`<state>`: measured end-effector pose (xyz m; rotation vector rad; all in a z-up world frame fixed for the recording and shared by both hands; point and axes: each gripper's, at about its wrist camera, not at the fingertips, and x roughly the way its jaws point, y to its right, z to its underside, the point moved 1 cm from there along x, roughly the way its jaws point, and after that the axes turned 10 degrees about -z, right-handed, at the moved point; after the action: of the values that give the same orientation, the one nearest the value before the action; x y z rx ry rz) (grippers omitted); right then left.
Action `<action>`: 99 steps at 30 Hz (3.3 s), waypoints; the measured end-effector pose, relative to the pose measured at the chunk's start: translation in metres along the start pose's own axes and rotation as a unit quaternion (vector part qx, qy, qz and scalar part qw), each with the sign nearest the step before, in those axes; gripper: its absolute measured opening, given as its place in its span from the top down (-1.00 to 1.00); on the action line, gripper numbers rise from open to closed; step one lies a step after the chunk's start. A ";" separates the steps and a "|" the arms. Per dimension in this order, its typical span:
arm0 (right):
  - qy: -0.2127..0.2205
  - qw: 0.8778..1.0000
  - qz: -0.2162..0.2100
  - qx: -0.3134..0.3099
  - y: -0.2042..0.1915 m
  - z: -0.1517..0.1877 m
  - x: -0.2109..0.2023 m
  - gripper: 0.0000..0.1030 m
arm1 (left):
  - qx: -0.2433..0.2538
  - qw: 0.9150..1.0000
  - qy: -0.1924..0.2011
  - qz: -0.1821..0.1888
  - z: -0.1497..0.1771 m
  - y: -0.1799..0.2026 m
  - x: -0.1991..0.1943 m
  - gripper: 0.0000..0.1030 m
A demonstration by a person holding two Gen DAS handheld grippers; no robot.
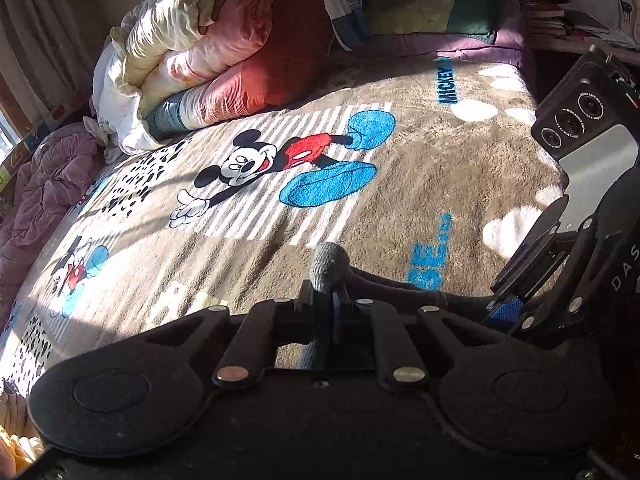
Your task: Fold clothes
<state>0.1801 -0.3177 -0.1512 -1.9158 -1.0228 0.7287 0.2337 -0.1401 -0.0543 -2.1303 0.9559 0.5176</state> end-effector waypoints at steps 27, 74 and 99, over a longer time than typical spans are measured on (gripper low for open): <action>-0.024 0.987 0.136 -0.087 0.019 -0.023 0.045 1.00 | 0.001 1.000 0.000 0.016 -0.002 0.001 0.007 0.86; 0.023 0.985 0.139 -0.096 0.021 -0.016 -0.019 0.24 | -0.143 0.975 0.014 -0.171 0.051 0.157 -0.027 0.57; -0.001 0.954 0.186 -0.237 -0.024 0.025 0.017 0.35 | -0.848 0.466 0.135 -0.215 0.360 0.003 -0.236 0.13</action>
<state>0.1599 -0.2858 -0.1450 -2.5719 -0.9009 0.7348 0.0577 0.2413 -0.1469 -4.0823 -0.6418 1.1101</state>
